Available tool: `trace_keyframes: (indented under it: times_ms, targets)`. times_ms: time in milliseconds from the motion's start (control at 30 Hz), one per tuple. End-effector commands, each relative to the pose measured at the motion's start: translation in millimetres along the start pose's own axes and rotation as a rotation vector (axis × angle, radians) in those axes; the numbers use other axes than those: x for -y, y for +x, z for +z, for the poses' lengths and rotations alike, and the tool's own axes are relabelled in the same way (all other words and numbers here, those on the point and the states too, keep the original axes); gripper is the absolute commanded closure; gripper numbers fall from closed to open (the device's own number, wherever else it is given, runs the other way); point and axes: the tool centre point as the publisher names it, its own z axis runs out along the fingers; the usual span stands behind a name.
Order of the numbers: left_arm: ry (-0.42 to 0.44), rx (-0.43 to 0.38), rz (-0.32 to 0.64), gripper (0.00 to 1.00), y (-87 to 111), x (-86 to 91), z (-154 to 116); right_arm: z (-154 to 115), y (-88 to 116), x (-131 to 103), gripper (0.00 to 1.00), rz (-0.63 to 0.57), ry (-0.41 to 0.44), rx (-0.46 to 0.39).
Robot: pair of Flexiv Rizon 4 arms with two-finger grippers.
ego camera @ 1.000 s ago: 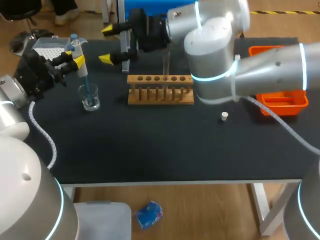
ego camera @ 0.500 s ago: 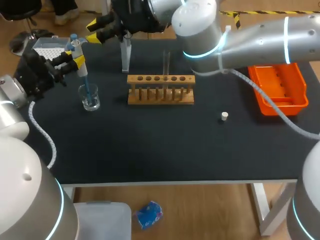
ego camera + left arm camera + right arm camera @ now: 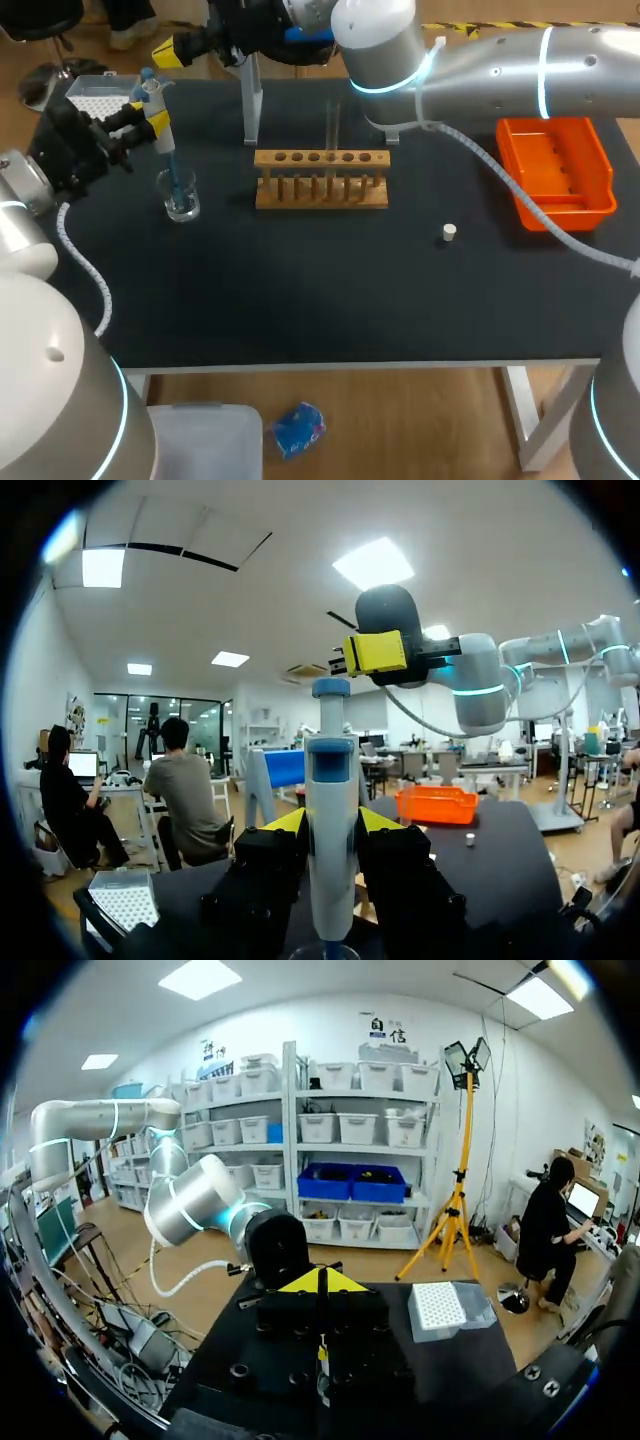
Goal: Invert the test tube, pick up the pipette, mount the tip to pipette, aspirate from beaker and dispense into the tube, eject the tip, return the pipette, and cap with the stopper.
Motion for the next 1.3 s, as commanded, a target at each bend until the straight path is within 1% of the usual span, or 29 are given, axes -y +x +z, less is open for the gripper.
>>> trace_keyframes:
  times_ms: [33, 267, 533, 867, 1300]
  targets:
    - [0.004, 0.000, 0.001, 1.00, -0.5, -1.2, 0, 11, -3, 0, 1.00, -0.001, -0.012, -0.002]
    - [0.004, 0.000, 0.001, 1.00, -0.5, -1.2, 0, 23, -3, -1, 1.00, 0.004, -0.018, 0.002]
    - [0.004, 0.000, 0.001, 1.00, -0.5, -1.2, 0, 24, -5, -2, 1.00, -0.004, -0.012, 0.014]
    - [0.004, 0.000, 0.001, 1.00, -0.5, -1.2, 0, 25, -6, 2, 1.00, 0.006, -0.006, 0.016]
    - [0.004, 0.000, 0.001, 1.00, -0.5, -1.2, 0, 26, -6, 11, 1.00, 0.043, -0.028, 0.019]
